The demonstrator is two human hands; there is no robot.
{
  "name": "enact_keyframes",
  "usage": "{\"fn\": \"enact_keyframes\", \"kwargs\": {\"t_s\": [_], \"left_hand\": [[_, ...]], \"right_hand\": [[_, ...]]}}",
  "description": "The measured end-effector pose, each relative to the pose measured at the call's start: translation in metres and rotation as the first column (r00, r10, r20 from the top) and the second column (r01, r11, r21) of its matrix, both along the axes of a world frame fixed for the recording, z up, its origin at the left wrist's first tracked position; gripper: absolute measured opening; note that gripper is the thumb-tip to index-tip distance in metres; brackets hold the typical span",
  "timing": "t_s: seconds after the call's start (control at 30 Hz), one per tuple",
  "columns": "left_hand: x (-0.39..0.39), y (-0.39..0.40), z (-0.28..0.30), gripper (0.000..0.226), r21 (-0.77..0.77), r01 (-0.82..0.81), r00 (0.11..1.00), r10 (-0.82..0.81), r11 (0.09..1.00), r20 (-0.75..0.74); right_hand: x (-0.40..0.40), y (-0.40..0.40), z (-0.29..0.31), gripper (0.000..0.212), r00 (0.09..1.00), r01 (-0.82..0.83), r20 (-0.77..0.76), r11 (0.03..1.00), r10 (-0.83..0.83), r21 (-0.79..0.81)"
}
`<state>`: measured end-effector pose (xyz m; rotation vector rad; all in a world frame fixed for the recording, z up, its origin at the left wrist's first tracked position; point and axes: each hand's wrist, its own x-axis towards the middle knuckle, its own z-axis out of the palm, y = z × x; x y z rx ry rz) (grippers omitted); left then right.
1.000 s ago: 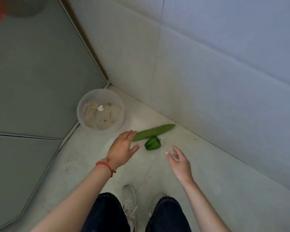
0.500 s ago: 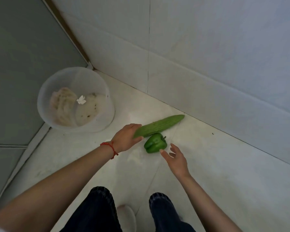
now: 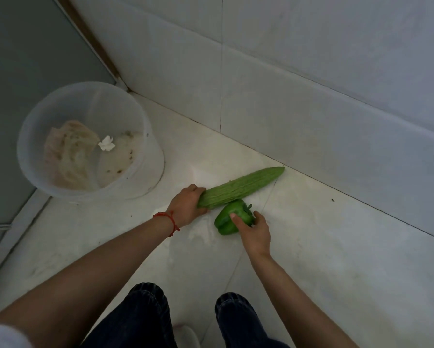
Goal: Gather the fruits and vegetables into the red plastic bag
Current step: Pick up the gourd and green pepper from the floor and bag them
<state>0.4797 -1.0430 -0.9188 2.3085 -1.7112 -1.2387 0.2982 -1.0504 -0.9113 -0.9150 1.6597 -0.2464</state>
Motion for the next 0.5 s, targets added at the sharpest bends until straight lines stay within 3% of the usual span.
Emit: {"fn": "enact_keyframes", "kwargs": {"t_s": [0.17,0.33,0.5], "left_hand": [[0.001,-0.002,-0.002,0.045,0.001,-0.012,1.0,0.012,1.0,-0.017],[-0.004,0.001,0.008,0.036,0.007,-0.101,0.993,0.101,0.995,-0.057],[-0.005,0.015,0.037,0.041,0.021,-0.208,0.969,0.209,0.978,-0.134]], "right_hand": [[-0.004,-0.002,-0.001,0.056,1.0,-0.031,0.005,0.999,0.031,-0.01],[-0.015,-0.002,0.004,0.069,1.0,-0.015,0.009,1.0,0.015,-0.018],[-0.031,-0.002,0.037,0.07,1.0,-0.006,0.005,0.999,0.006,-0.052]]}}
